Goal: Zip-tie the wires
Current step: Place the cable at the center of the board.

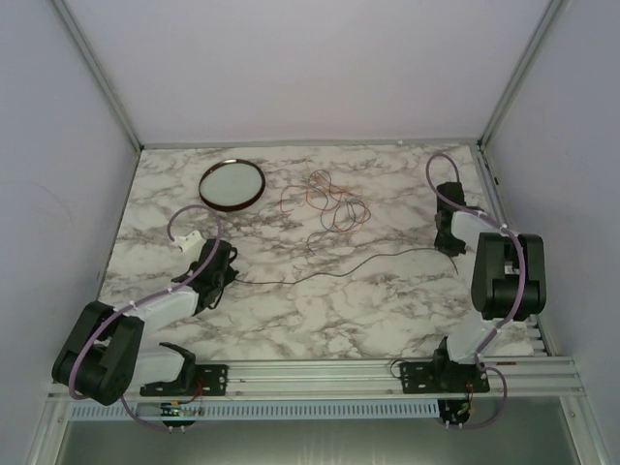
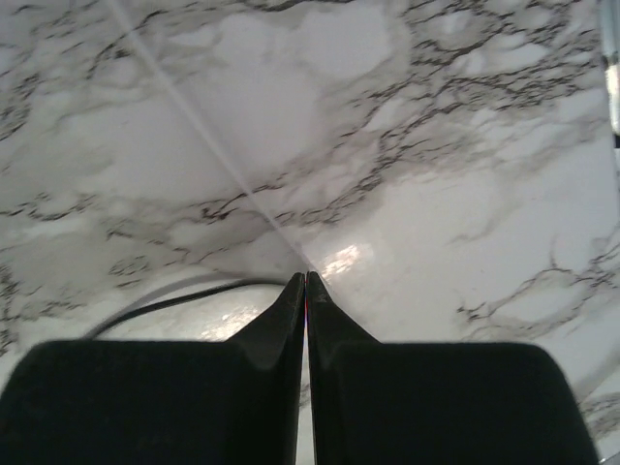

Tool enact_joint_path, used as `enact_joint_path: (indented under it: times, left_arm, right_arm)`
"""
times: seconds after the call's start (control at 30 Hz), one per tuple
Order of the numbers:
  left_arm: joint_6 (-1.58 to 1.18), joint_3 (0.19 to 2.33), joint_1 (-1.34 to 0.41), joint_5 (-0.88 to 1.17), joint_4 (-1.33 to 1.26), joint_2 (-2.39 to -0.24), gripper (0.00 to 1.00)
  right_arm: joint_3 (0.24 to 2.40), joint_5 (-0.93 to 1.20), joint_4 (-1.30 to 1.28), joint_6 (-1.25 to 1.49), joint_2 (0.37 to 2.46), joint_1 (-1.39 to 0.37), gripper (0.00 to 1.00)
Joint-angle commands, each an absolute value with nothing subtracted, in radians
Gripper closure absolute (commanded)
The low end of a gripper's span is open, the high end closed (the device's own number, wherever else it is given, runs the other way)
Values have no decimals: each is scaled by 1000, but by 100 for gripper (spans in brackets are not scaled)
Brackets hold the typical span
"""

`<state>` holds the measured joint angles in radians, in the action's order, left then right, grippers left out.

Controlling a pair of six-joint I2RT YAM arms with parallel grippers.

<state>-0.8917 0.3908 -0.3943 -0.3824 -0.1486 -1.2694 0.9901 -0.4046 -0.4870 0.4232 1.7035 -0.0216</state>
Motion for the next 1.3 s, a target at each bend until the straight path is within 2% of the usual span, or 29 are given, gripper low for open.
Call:
enact_joint_path:
  times: [0.0, 0.2, 0.4, 0.47, 0.53, 0.63, 0.73, 0.8, 1.03, 1.27]
  left_arm:
    - [-876, 397, -390, -432, -83, -1278, 100]
    - [-878, 397, -390, -430, -78, -1284, 100]
    - [-882, 399, -390, -421, -78, -1297, 95]
    - [-879, 400, -390, -420, -78, -1294, 94]
    - [-879, 404, -390, -423, -72, -1290, 86]
    - [-878, 414, -390, -428, -55, -1275, 77]
    - [-872, 428, -390, -445, -21, -1247, 60]
    - [-867, 436, -390, -463, 7, -1222, 55]
    - [-836, 479, -390, -511, 93, -1101, 37]
    - [-703, 593, -390, -521, 102, -1068, 27]
  right_arm:
    - [1005, -452, -501, 396, 1710, 13, 100]
    - [983, -307, -462, 375, 1666, 6, 100]
    - [964, -216, -460, 369, 1606, -6, 100]
    - [965, -183, -460, 367, 1576, -24, 89]
    - [968, -153, -463, 375, 1545, -52, 77]
    - [976, -134, -465, 399, 1500, -102, 64]
    - [999, -124, -475, 418, 1480, -154, 56]
    - [1020, -120, -479, 428, 1483, -192, 53]
    - [1088, -91, -433, 439, 1575, -329, 51]
    - [1175, -66, -354, 450, 1723, -411, 51]
